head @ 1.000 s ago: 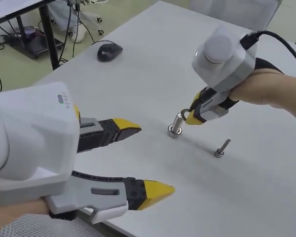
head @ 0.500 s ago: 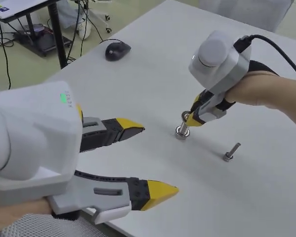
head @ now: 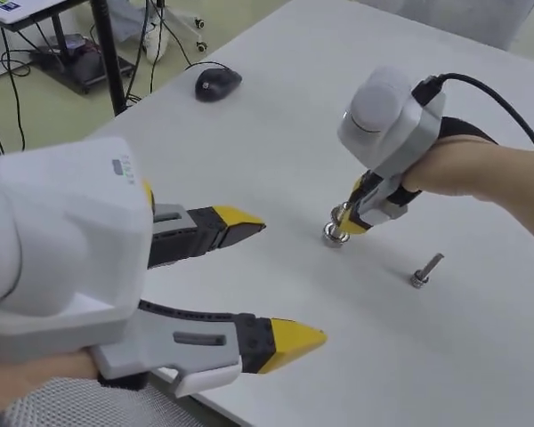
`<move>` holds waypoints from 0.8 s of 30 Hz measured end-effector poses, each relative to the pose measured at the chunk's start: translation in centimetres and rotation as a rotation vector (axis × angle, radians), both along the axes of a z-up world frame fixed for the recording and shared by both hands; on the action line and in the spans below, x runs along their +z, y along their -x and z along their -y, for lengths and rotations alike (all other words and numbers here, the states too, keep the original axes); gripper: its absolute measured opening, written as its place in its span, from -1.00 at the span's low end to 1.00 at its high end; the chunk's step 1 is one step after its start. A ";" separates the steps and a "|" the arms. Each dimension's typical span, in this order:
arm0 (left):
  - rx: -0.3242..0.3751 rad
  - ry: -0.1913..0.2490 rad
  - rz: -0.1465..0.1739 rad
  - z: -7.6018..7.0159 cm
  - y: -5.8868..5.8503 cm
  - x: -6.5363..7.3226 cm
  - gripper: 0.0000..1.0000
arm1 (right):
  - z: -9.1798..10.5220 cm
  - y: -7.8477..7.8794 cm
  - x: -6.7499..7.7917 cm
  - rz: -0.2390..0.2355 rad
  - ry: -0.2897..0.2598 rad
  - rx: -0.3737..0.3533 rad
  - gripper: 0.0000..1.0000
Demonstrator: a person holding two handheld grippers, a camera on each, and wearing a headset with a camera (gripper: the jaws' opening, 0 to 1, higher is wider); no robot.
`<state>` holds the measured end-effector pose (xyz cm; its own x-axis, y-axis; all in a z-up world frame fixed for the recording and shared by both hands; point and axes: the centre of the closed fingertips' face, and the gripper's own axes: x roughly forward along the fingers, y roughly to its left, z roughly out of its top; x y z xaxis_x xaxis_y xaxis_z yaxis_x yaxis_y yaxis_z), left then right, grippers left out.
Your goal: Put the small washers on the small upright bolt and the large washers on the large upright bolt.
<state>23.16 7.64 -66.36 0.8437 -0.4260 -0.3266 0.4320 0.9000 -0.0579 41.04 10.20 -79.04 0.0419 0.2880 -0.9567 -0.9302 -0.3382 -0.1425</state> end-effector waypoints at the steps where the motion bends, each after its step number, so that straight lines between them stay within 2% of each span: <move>1: 0.001 0.000 -0.001 0.0 0.0 0.0 0.19 | -0.1 -0.3 -0.5 0.000 0.006 -0.007 -0.55; 6: 0.005 0.000 -0.003 -0.1 0.2 -0.1 0.19 | 0.0 -0.4 -1.6 -0.009 0.009 -0.021 -0.55; 10: 0.008 0.000 -0.006 -0.2 0.2 -0.1 0.19 | 0.0 -0.5 -2.0 -0.017 0.007 -0.027 -0.55; 18: 0.011 0.000 -0.009 -0.2 0.1 -0.2 0.19 | 0.1 -0.5 -2.5 -0.032 0.011 -0.032 -0.54; 24: 0.011 -0.001 -0.011 0.0 0.1 -0.2 0.19 | 0.6 -0.3 -2.1 -0.046 -0.007 -0.034 -0.50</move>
